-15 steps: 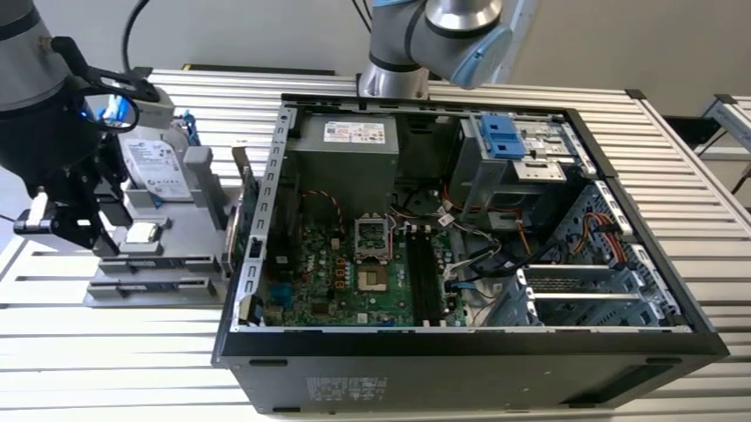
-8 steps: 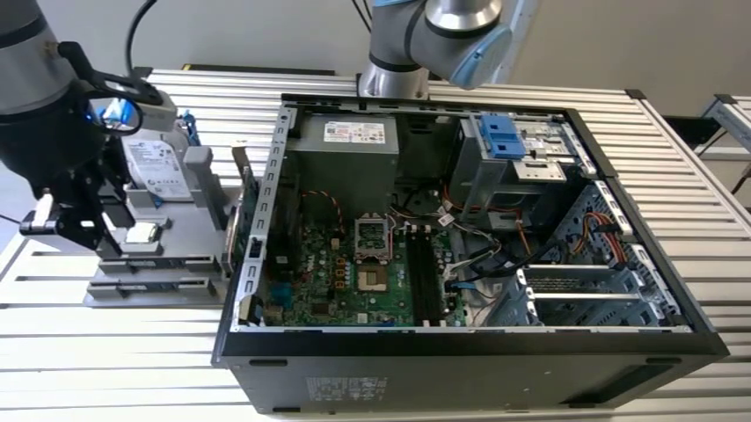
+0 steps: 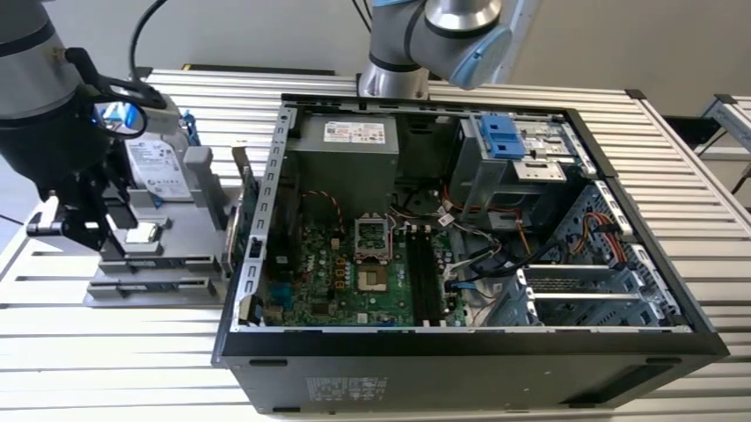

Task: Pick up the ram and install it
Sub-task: 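Pick up the ram and move it above insertion slot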

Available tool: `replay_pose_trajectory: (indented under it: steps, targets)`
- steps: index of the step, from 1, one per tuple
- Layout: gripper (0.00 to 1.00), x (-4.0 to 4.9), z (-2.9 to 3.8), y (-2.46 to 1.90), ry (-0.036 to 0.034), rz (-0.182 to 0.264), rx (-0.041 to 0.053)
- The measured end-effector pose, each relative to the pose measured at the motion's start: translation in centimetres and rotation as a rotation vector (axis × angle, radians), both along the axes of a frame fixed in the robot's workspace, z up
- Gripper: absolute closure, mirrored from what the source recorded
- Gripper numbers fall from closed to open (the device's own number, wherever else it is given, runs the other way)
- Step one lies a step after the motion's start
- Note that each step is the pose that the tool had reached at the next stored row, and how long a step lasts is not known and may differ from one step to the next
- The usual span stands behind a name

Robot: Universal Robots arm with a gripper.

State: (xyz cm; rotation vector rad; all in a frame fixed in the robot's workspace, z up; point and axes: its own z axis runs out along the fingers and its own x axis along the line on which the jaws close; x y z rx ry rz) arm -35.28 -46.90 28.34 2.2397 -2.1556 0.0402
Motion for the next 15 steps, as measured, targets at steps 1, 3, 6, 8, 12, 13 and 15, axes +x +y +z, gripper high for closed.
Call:
replay_pose_trajectory:
  steps: [1,3,6,8,12,13,15]
  targets:
    - [0.00,0.00,-0.10,0.04,0.0000,0.000,-0.0008]
    - [0.00,0.00,-0.29,0.11,0.0000,0.000,-0.0024]
    - [0.00,0.00,-0.57,0.21,-0.0001,0.000,-0.0048]
    - [0.00,0.00,-0.78,0.22,-0.0001,0.000,-0.0069]
    - [0.00,-0.01,-1.18,0.26,-0.0001,0.000,-0.0109]
    - [0.00,0.00,-1.27,0.28,-0.0001,0.000,-0.0119]
    - [0.00,0.00,-1.46,0.30,-0.0001,0.000,-0.0139]
